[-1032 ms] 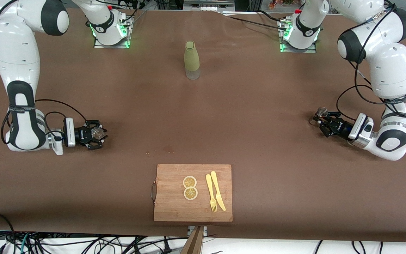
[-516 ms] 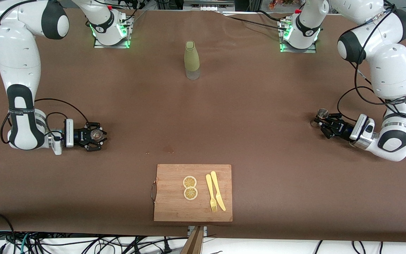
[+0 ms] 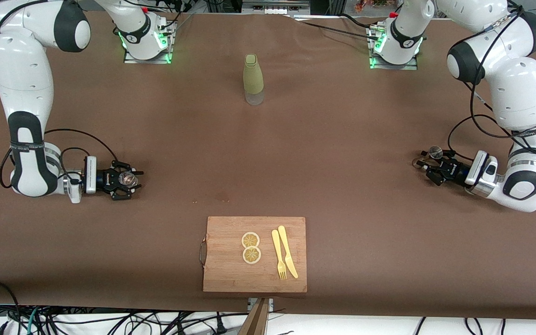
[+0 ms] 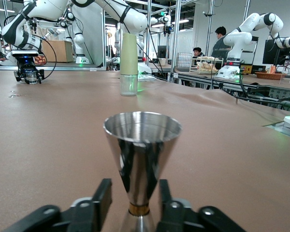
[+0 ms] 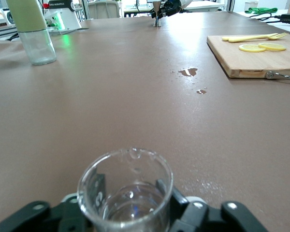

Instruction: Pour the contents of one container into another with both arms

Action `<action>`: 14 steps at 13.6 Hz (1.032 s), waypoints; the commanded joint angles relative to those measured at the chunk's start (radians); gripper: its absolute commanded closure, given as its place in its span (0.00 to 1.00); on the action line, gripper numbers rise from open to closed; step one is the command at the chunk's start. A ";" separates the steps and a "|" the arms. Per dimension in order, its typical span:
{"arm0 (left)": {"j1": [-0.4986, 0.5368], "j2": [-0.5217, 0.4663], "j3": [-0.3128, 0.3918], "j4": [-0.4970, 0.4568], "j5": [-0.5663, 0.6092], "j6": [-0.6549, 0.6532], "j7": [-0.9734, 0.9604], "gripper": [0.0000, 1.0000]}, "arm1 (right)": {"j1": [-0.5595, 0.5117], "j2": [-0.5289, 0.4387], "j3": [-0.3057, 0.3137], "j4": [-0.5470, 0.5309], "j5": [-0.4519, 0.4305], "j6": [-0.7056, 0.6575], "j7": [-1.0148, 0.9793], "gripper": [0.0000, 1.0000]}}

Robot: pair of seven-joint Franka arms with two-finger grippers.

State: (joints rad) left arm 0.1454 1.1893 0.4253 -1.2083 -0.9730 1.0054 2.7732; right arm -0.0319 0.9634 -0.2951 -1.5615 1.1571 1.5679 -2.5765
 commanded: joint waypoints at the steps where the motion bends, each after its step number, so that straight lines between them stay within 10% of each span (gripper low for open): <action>1: -0.004 -0.005 0.029 0.024 0.045 0.008 0.218 0.00 | 0.000 -0.006 -0.048 -0.012 0.019 0.015 -0.033 0.00; 7: 0.031 -0.233 0.023 -0.016 0.046 0.267 0.218 0.00 | 0.001 -0.064 -0.180 0.078 -0.006 -0.002 0.129 0.00; 14: 0.004 -0.633 0.020 -0.162 0.171 0.530 0.151 0.00 | 0.030 -0.245 -0.170 0.250 -0.280 0.014 0.871 0.00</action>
State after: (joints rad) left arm 0.1841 0.7161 0.4486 -1.2399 -0.9162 1.4398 2.7750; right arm -0.0166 0.7710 -0.4756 -1.3524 0.9733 1.5736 -1.8940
